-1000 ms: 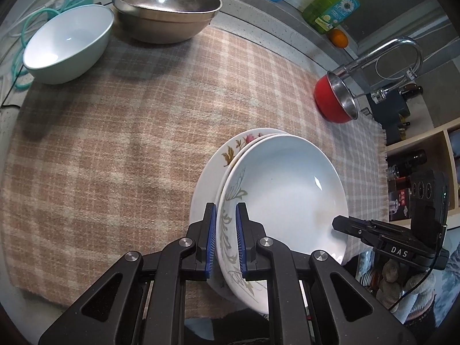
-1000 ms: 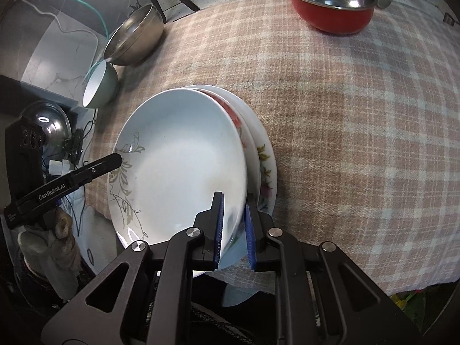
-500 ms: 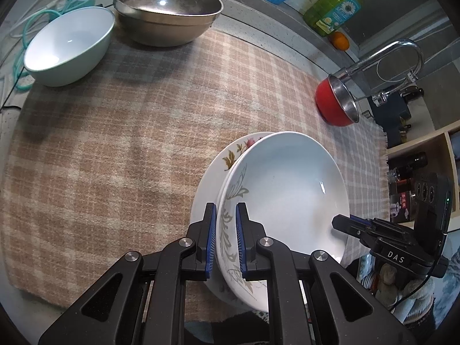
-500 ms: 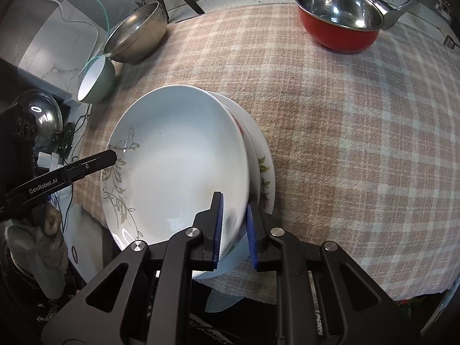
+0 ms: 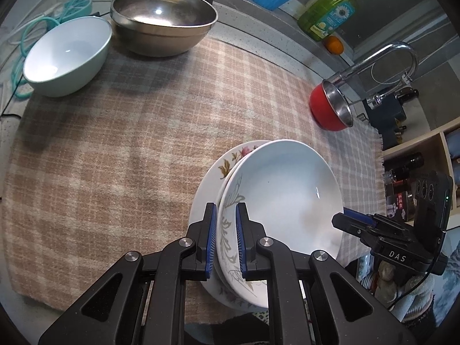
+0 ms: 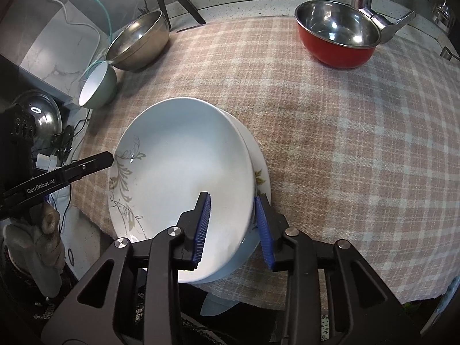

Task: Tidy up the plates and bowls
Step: 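Lower the white plate onto the flower-plate stack with both grippers, then open both grippers and raise them off the plate stack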

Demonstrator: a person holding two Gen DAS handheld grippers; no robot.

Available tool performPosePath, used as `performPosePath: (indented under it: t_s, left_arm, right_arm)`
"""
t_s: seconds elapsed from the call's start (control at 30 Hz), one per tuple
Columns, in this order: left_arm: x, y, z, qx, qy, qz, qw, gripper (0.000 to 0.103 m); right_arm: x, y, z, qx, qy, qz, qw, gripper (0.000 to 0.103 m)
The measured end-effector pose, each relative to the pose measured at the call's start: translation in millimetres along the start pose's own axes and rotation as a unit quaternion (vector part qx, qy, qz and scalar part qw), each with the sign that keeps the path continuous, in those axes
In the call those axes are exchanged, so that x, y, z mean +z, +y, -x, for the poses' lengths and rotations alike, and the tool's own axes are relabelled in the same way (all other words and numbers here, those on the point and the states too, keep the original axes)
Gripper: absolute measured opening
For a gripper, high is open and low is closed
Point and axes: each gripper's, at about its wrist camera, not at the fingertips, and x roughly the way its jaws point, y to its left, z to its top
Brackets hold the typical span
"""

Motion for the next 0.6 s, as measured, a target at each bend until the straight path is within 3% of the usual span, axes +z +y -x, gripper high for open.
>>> performPosePath:
  t_s: [0.33, 0.6]
  left_arm:
    - [14.3, 12.1, 17.0, 0.005, -0.021, -0.002, 0.9998, 0.013]
    - [51.9, 40.4, 43.9, 0.028, -0.058, -0.006, 0.9979, 0.013]
  right_arm:
    - [14.7, 2.2, 13.9, 0.005, -0.031, -0.009, 0.999, 0.033]
    - [47.4, 26.7, 29.1, 0.028, -0.074, 0.006, 0.997, 0.033]
